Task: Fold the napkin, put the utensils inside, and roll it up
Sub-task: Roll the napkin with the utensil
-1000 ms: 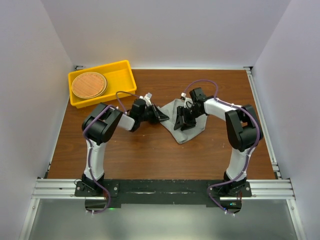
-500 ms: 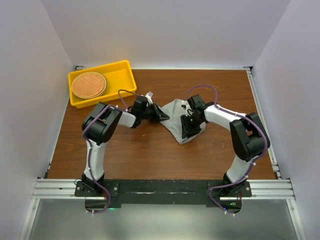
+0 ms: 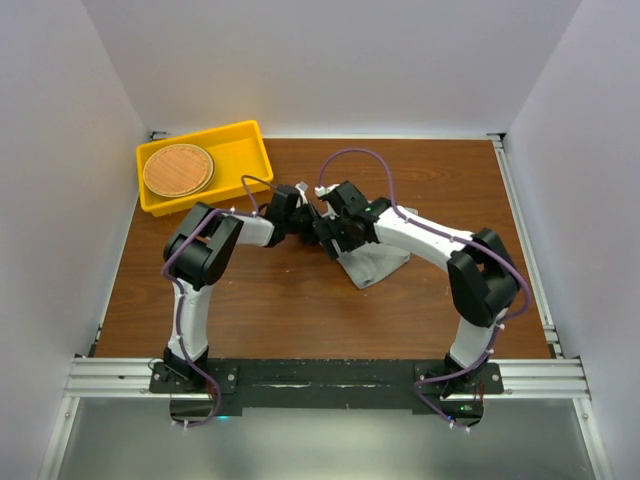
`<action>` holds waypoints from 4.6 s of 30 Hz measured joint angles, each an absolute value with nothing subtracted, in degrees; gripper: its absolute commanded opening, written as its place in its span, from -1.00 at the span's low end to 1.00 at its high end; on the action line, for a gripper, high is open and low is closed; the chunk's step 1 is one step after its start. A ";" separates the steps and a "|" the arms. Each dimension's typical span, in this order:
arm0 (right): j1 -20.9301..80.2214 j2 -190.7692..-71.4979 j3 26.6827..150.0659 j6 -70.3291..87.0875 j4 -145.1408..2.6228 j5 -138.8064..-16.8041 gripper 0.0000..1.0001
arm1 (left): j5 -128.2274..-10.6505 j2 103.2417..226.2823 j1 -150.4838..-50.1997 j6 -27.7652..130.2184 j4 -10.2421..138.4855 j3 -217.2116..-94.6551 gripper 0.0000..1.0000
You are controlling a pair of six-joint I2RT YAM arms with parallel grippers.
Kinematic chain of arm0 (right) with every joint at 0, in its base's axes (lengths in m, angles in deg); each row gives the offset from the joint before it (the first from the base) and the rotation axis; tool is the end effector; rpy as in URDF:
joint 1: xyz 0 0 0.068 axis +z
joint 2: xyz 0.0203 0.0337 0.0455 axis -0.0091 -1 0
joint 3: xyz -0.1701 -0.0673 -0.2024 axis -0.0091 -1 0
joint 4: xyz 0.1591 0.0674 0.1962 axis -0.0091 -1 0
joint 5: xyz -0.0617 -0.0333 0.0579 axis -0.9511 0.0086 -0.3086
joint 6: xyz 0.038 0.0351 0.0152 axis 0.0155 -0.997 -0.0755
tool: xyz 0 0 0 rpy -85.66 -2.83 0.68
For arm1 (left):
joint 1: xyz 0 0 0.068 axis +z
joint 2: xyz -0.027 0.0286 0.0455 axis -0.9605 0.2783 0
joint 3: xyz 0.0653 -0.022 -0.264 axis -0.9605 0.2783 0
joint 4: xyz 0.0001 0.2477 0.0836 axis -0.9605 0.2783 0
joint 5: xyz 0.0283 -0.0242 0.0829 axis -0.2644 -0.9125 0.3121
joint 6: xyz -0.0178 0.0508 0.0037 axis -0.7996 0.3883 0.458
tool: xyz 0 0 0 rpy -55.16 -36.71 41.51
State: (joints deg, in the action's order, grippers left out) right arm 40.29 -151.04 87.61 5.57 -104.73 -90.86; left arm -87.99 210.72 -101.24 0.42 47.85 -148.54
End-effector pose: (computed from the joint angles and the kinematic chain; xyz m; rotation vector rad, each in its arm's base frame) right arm 0.2873 0.2348 0.2237 -0.6505 2.5429 0.1791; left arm 0.3703 -0.2101 0.1021 -0.4774 2.4801 -1.2832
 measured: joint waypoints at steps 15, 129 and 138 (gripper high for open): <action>46.65 -158.43 85.51 5.92 -92.55 -101.83 0.47 | -87.88 210.72 -101.26 0.37 50.63 -149.59 -1.00; 48.61 -153.40 71.00 8.71 -75.35 -102.99 -0.09 | -60.21 216.66 -107.16 -1.57 114.96 -185.56 -1.00; 49.29 -154.82 71.68 5.41 -74.39 -105.65 -0.97 | -60.73 216.71 -106.64 -1.94 115.39 -185.56 -1.00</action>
State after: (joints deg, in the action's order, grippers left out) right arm 49.29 -154.82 71.68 5.41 -74.39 -105.65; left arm -60.73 216.71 -106.64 -1.94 115.39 -185.56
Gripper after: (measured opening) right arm 0.173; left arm 0.321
